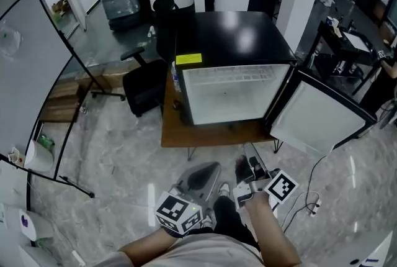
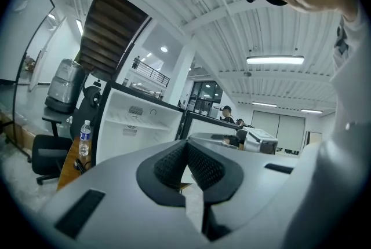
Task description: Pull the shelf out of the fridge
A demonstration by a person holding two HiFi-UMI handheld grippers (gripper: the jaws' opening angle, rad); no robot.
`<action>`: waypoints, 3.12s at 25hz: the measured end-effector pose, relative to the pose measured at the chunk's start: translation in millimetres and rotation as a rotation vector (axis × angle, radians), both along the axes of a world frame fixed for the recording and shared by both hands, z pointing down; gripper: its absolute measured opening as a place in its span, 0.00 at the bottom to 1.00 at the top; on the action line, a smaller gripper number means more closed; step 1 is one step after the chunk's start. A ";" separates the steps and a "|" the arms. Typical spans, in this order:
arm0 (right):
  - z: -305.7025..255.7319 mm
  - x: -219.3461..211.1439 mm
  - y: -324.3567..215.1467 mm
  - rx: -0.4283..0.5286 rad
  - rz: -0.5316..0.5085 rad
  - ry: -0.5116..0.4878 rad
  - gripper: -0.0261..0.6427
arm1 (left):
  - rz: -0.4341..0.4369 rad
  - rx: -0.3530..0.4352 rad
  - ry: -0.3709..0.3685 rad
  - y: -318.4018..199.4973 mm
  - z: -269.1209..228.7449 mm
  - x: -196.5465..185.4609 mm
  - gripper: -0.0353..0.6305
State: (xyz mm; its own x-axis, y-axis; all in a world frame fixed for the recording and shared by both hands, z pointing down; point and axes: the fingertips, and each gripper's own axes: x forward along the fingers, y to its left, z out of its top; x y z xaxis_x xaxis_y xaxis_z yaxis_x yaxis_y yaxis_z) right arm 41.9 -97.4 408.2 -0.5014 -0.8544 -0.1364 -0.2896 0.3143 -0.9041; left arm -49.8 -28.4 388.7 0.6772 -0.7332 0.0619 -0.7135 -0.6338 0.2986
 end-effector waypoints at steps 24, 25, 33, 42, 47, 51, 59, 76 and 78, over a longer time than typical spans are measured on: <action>73.7 1.8 -263.0 -0.180 0.023 -0.156 0.07 | -0.073 -0.075 -0.061 -188.3 19.0 23.8 0.06; 73.5 1.3 -263.1 -0.172 0.029 -0.165 0.07 | -0.063 -0.080 -0.061 -190.3 21.0 22.7 0.06; 73.3 2.7 -263.4 -0.142 0.085 -0.174 0.09 | 0.014 -0.099 -0.049 -202.3 30.4 15.3 0.06; 68.4 -6.3 -274.2 -0.123 0.090 -0.176 0.15 | 0.052 -0.113 -0.038 -207.3 35.9 6.9 0.06; 74.9 -9.9 -292.2 -0.142 0.106 -0.177 0.15 | 0.053 -0.115 -0.038 -211.1 37.0 0.5 0.06; 76.3 -10.9 -299.5 -0.152 0.120 -0.194 0.15 | 0.054 -0.116 -0.035 -213.4 36.8 -2.6 0.06; 76.1 -11.2 -304.1 -0.163 0.141 -0.234 0.12 | 0.064 -0.115 -0.036 -213.3 37.3 -3.0 0.06; 75.3 -11.7 -302.4 -0.218 0.153 -0.253 0.10 | 0.077 -0.109 -0.031 -204.8 33.8 -0.6 0.06; 73.9 -12.1 -299.9 -0.215 0.153 -0.255 0.10 | 0.077 -0.109 -0.031 -203.1 33.5 -1.7 0.06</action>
State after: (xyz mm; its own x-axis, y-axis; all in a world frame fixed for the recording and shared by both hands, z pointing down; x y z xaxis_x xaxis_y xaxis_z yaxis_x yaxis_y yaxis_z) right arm 29.8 -397.3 482.1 -0.3383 -0.9397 -0.0498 -0.0757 0.0799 -0.9939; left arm -51.5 -231.5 422.1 0.7276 -0.6671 0.1600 -0.6740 -0.6518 0.3477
